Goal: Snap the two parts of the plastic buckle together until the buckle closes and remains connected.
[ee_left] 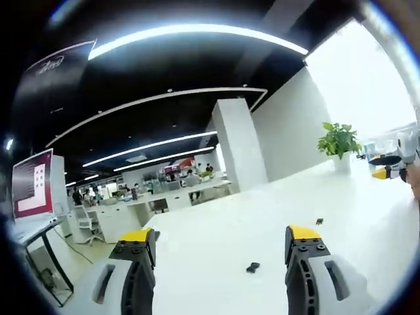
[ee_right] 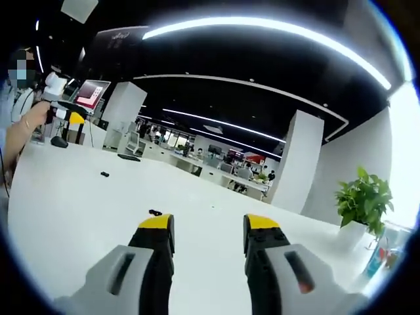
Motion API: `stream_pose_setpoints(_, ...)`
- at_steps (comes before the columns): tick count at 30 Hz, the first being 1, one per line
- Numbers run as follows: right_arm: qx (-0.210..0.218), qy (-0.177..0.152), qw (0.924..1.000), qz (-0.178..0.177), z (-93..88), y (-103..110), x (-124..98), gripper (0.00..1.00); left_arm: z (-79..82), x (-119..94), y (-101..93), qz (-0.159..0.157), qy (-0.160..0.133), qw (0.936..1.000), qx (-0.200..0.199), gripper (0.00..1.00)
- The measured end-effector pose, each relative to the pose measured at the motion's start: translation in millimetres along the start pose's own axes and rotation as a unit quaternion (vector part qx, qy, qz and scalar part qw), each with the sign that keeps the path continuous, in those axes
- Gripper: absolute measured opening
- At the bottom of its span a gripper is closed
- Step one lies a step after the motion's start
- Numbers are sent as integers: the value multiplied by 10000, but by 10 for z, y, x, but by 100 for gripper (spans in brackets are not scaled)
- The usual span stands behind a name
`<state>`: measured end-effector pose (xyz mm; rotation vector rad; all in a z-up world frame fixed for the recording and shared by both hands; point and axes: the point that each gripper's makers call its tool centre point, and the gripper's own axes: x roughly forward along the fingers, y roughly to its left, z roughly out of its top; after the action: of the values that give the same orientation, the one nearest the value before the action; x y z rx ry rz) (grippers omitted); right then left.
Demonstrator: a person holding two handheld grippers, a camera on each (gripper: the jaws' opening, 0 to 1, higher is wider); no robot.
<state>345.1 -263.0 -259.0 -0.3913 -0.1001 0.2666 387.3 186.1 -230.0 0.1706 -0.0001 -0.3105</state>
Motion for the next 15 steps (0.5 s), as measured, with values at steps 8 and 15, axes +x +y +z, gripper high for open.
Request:
stream_pose_setpoints(8, -51, 1, 10000, 16, 9, 6, -18, 41, -37, 140, -19, -322, 385, 9987, -43, 80)
stream_pose_setpoints(15, -22, 21, 10000, -15, -2, -18, -31, 41, -52, 268, -69, -570, 669, 9961, 57, 78)
